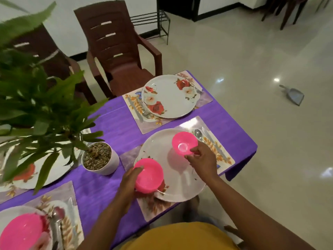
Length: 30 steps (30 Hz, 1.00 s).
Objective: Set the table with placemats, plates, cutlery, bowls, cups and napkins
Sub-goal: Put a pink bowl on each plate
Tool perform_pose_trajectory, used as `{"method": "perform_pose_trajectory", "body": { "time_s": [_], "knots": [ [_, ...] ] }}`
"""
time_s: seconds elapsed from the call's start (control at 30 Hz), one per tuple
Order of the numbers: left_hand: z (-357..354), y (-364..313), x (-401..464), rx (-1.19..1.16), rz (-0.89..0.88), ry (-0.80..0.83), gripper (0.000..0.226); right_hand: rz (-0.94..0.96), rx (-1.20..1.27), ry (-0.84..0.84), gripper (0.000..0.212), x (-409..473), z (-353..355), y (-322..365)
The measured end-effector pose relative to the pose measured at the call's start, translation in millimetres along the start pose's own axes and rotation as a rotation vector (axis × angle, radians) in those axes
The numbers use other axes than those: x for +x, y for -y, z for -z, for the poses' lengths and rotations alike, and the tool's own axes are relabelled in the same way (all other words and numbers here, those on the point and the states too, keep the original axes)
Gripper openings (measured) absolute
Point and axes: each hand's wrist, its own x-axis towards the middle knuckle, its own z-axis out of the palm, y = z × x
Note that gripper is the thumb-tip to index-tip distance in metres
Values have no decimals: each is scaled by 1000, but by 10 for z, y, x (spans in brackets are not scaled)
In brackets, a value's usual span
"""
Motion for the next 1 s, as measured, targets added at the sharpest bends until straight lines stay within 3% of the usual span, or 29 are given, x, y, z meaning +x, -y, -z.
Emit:
{"method": "perform_pose_trajectory", "body": {
  "time_s": [0.27, 0.4, 0.53, 0.67, 0.77, 0.9, 1.0],
  "knots": [
    [-511, 80, -26, -289, 68, -173, 45, 134, -134, 173, 18, 448, 193, -271],
    [-704, 136, -136, -355, 69, -244, 47, 191, -144, 293, 44, 532, 266, -376],
    [-848, 121, -247, -396, 68, -224, 42, 287, -215, 260, 62, 568, 356, -416],
    [-884, 49, -270, -402, 61, -158, 52, 390, -158, 209, 30, 502, 494, -299],
    [-891, -46, -259, -398, 55, -80, 62, 396, -86, 383, 27, 411, 622, -64],
    [-983, -167, -240, -362, 63, 0, 58, 432, -104, 678, 50, 251, 749, 229],
    [-1094, -223, -213, -307, 93, 80, 62, 463, -179, 699, 48, 204, 783, 254]
  ]
}}
